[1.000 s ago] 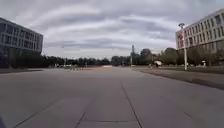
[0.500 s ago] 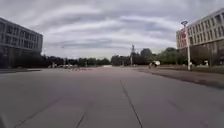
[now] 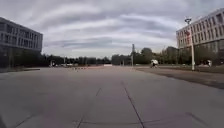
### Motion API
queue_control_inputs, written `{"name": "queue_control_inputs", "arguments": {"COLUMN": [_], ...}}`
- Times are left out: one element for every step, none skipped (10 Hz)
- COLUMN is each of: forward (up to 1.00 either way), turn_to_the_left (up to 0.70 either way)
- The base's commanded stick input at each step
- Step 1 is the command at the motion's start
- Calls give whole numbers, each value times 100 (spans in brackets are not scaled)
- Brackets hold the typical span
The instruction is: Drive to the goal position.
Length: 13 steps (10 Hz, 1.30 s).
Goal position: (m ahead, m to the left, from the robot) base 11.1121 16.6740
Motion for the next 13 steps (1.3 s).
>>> {"name": "queue_control_inputs", "arguments": {"forward": [85,85,85,85,85,85,85,85,85,85,85,85,85], "turn_to_the_left": [0,0,0,-21,-34,-19,0,0,0,0,0,0,0]}}
